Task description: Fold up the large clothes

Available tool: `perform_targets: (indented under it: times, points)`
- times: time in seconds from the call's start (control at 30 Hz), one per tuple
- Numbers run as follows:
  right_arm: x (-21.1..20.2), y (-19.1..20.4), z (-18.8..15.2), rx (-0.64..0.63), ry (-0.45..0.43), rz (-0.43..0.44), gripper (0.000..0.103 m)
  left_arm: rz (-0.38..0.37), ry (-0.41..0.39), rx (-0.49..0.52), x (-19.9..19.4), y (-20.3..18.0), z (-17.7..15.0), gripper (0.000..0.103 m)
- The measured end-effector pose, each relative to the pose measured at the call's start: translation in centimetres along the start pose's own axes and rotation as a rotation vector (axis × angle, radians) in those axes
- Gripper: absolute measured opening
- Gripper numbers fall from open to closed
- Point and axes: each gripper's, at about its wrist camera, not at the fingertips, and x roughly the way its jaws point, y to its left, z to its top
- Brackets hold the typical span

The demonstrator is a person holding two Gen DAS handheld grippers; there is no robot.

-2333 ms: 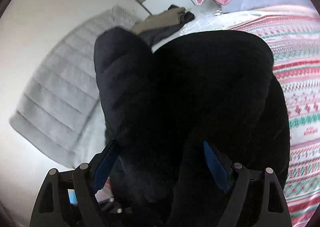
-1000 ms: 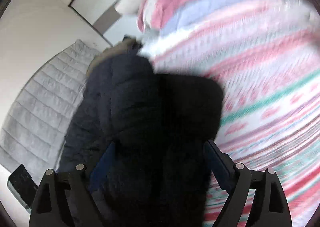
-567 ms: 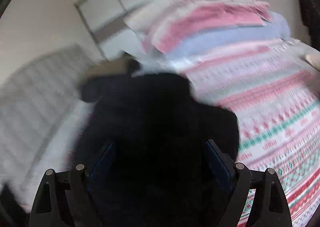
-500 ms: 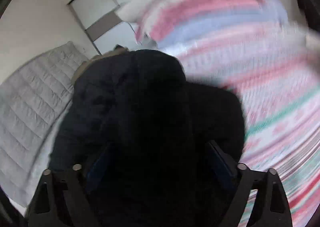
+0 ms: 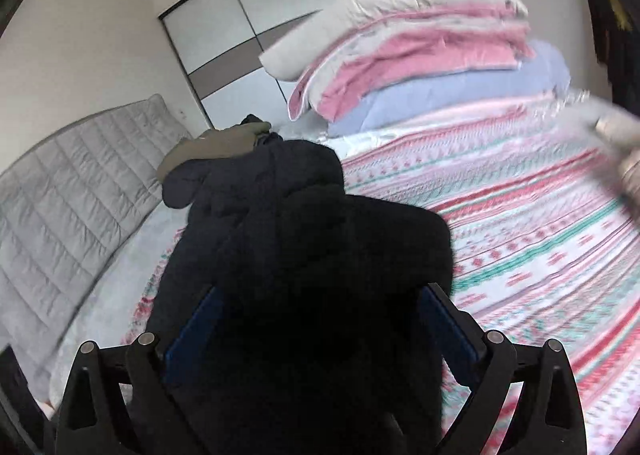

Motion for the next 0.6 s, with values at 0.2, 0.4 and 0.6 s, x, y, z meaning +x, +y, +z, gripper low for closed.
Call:
perform_targets:
  times: [0.2,0.4,0.6]
  points:
    - [-7.2,1.9,-3.6,-0.093,-0.006,-0.078,0.101,0.091,0.113,-0.054,-2.9,0.0,-2.3,0.099]
    - [-10.6,3.6,-8.6,-0.162,0.041,-0.194,0.101,0.184,0.167,-0.069,-5.2,0.0,-5.8,0.099]
    - [-11.3,4.8,-13.0,-0.208,0.101,-0.262,0.101,0.185,0.18,-0.087,-6.5,-0.5,-8.2,0.099]
